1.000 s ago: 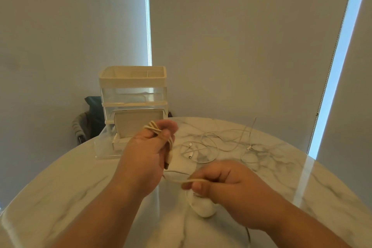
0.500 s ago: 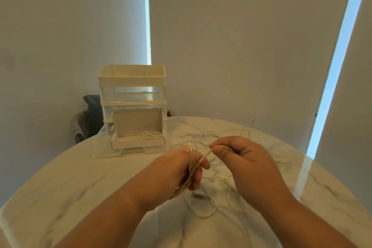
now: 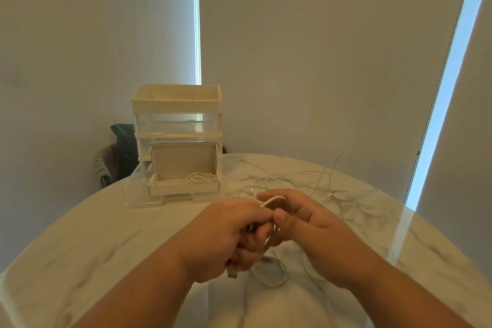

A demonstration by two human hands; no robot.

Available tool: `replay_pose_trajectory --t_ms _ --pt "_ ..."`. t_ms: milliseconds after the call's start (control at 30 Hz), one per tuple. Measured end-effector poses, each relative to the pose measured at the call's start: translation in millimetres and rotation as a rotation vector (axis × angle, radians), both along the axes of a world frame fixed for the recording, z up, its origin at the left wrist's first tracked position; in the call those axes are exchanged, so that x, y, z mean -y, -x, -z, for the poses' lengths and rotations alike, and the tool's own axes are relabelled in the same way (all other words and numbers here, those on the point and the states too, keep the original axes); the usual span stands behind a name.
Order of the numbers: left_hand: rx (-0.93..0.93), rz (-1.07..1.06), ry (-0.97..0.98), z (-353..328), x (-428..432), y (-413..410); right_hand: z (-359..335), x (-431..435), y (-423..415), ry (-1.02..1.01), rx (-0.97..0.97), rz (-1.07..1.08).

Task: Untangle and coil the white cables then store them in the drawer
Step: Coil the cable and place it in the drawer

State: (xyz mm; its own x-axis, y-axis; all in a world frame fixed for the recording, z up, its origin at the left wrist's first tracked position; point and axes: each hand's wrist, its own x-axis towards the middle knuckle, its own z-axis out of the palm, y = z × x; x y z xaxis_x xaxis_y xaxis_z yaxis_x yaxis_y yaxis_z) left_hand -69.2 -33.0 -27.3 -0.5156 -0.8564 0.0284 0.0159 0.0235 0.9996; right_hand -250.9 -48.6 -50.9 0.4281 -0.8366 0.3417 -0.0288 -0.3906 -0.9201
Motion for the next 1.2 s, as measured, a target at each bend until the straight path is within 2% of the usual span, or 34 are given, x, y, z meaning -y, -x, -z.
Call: replay_pose_trajectory --t_ms 100,167,233,300,467,567,667,733,867,967,1133,1200 --pt "-0.176 0.101 -0.104 -1 3 -5 0 -3 -4 -0.025 0.077 -0.146" --pt "-0.225 0.156 -0.123 -3 2 -5 -2 -3 -5 0.023 0.084 -0.077" --pt "-0.213 0.106 -0.083 -4 1 -4 -3 -2 -5 0.058 0.067 0.007" --pt "-0.133 -0.055 -0.012 -2 3 -3 -4 -2 -3 0.08 0.039 0.095" --pt "0.259 -0.337 0.281 5 8 1 0 4 0 0.041 -0.052 0.302" --pt "0.325 -0.363 0.342 5 3 8 3 3 -5 -0.011 0.005 0.328" --pt "0.347 -0.5 0.418 11 3 14 2 0 -11 -0.084 0.064 0.253" --pt "0.321 -0.576 0.419 14 4 17 5 0 -13 -0.161 0.052 0.216" --pt "0.252 -0.594 0.35 16 6 22 4 -1 -12 -0.315 0.043 0.192" --pt "0.174 -0.544 0.229 11 4 22 1 0 -10 -0.257 0.017 0.201" --pt "0.207 -0.509 0.167 4 5 9 -1 1 -6 -0.155 -0.185 0.241" --pt "0.162 -0.493 0.12 3 6 8 -4 -1 -6 -0.14 -0.267 0.223"
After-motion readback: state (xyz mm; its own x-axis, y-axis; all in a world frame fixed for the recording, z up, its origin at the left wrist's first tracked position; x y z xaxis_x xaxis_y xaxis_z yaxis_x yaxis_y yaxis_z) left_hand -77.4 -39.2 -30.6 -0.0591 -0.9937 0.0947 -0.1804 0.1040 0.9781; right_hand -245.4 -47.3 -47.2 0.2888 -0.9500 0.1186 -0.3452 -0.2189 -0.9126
